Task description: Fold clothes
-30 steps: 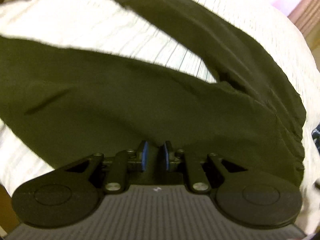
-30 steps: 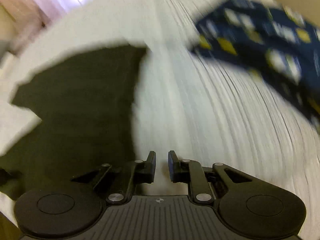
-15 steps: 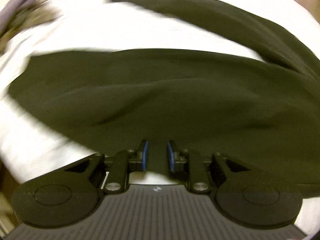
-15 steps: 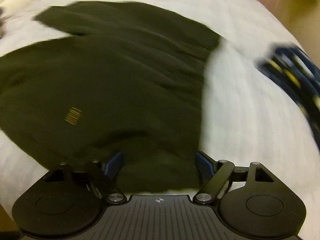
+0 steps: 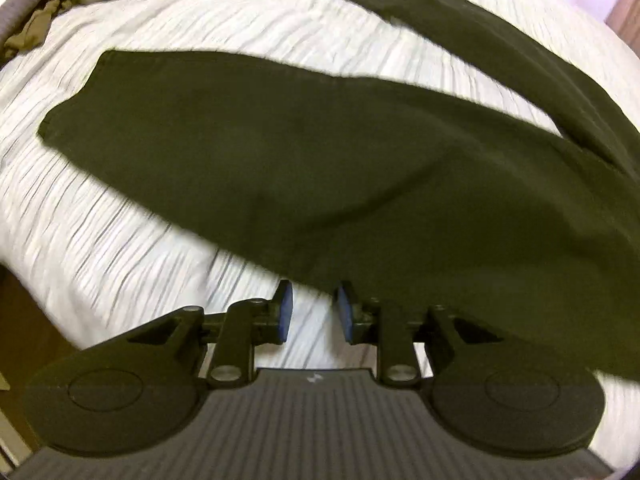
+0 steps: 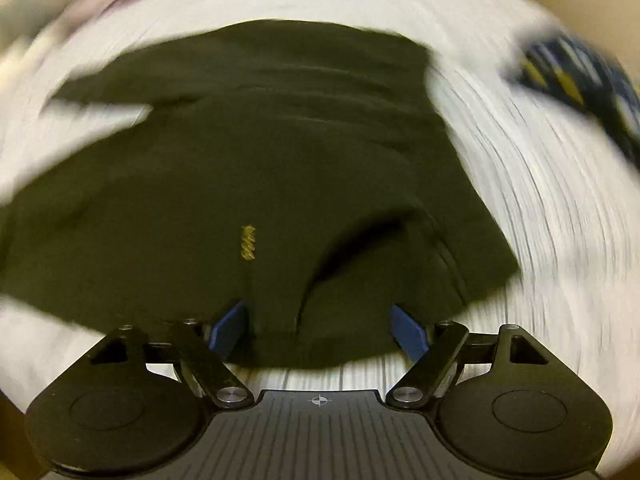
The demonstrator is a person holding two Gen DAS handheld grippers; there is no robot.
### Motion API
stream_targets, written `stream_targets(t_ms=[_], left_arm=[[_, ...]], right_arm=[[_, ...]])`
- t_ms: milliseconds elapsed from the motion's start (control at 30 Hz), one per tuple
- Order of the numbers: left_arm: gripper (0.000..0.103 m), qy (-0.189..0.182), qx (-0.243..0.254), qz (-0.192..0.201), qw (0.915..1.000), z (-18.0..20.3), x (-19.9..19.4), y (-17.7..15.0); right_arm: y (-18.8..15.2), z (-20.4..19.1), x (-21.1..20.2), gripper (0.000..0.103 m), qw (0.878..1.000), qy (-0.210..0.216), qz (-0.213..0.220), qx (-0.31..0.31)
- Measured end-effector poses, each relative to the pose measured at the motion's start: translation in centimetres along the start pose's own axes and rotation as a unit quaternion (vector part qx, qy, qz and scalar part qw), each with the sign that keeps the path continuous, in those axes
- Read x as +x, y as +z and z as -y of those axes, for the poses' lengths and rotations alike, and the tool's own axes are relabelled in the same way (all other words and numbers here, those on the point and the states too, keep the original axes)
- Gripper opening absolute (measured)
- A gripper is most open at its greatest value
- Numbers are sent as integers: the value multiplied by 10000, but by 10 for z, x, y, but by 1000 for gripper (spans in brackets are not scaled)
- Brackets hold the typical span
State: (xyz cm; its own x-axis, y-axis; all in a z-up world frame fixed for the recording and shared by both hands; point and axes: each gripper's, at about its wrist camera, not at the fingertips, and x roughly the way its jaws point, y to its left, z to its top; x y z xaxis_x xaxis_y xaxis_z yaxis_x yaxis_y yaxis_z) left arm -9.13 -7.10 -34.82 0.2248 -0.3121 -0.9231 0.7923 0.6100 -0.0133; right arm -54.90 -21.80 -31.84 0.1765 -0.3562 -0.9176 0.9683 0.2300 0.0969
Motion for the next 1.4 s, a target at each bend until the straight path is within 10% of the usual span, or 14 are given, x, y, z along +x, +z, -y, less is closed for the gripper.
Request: stream_targets(t_ms=[300,667,1400], left_arm=[[21,95,365,-369,9986,-5,-115,-29],[28,-3,466,695,9965,39,-241,9],[33,90,516,1053,9931,83,-335,-122]], right_arm=[[-32,-5,-112,78,9992,-55,-165,364],[34,-62,-215,78,9959,383,743,-357],[-53,-8,-284,78,9939,490,764,-622]])
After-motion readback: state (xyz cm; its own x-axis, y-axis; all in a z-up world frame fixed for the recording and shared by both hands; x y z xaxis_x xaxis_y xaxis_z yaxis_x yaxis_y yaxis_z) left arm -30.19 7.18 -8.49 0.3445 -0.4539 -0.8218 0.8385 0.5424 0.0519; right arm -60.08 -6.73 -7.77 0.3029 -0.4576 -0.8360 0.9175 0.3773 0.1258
